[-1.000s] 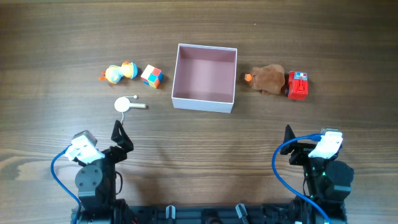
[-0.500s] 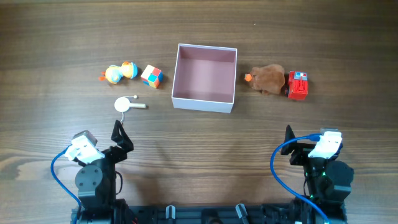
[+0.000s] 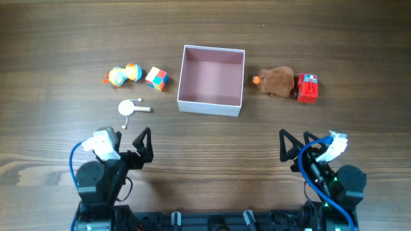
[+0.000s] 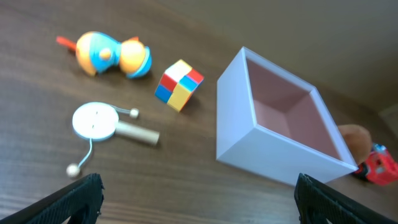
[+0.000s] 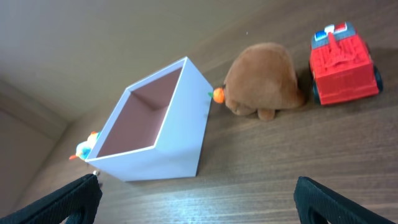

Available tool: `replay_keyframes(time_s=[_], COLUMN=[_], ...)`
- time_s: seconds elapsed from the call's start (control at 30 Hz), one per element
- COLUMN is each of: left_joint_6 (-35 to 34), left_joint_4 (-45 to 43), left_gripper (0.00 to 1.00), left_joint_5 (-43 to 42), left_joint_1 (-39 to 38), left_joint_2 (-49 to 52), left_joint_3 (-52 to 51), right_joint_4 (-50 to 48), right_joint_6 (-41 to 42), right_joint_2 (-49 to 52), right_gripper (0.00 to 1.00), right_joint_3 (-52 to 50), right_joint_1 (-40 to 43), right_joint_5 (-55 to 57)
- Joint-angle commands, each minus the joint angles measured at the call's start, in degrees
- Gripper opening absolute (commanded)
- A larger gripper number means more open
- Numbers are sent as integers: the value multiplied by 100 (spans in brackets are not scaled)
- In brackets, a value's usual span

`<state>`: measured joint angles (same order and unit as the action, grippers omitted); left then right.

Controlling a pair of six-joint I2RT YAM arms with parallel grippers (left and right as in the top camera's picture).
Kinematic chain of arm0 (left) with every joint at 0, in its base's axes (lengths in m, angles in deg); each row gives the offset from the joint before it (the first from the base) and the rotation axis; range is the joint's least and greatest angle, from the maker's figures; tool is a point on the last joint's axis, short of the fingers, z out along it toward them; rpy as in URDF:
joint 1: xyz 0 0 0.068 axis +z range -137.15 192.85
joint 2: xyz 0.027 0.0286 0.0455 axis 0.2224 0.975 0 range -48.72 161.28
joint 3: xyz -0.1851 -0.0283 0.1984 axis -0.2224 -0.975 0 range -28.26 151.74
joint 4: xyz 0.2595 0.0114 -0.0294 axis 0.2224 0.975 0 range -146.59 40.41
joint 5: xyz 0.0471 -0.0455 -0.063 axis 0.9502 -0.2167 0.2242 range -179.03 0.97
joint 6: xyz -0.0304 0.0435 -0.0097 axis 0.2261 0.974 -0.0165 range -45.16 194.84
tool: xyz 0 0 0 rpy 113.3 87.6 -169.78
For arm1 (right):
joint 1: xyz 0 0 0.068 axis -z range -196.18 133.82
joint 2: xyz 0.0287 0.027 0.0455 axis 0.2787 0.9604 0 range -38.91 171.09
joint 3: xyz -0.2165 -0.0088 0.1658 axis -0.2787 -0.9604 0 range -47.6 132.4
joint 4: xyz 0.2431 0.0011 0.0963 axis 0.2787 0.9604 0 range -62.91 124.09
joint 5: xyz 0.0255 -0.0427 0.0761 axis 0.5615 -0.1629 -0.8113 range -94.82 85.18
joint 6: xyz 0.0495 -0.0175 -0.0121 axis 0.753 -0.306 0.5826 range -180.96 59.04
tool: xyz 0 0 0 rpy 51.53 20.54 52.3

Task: Pack container
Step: 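Move right gripper to the brown plush toy and grasp it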

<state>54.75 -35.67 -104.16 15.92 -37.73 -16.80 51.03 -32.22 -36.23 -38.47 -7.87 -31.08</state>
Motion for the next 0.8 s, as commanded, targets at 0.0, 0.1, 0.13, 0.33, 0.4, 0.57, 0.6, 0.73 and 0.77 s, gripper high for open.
replay_keyframes(time_s=[0.0, 0.1, 0.13, 0.33, 0.4, 0.57, 0.6, 0.73, 0.77], left_joint_6=[39, 319, 343, 361, 361, 361, 361, 358, 358], left_joint_4=[-61, 155, 264, 717, 697, 723, 719, 721, 721], left_gripper=[99, 99, 99, 100, 100, 100, 100, 100, 100], left_joint_5=[-195, -203, -197, -195, -192, -175, -175, -131, -131], left_joint_1=[31, -4, -35, -157, -157, -157, -157, -157, -157], left_joint_2=[953, 2258, 2494, 4564, 5031, 5779, 5860, 6166, 6227], left_joint_3=[1128, 2328, 2557, 4107, 4284, 4321, 4321, 4319, 4319], right_joint_4=[-50, 17, 107, 1624, 2232, 3591, 3753, 3921, 3792], right_joint_6=[-35, -439, -531, -1440, -1766, -2586, -2581, -2581, -2570], right_joint_2=[584, 1729, 2055, 4813, 5541, 7390, 7661, 8714, 8933], right_gripper=[100, 99, 99, 100, 99, 100, 100, 100, 100], right_joint_3=[492, 1106, 1329, 4037, 4992, 7353, 7615, 8109, 8109], right_joint_1=[-4, -4, -4, -4, -4, -267, -376, -887, -1005], right_joint_5=[-214, -192, -140, 85, 199, 1191, 1528, 1731, 1703])
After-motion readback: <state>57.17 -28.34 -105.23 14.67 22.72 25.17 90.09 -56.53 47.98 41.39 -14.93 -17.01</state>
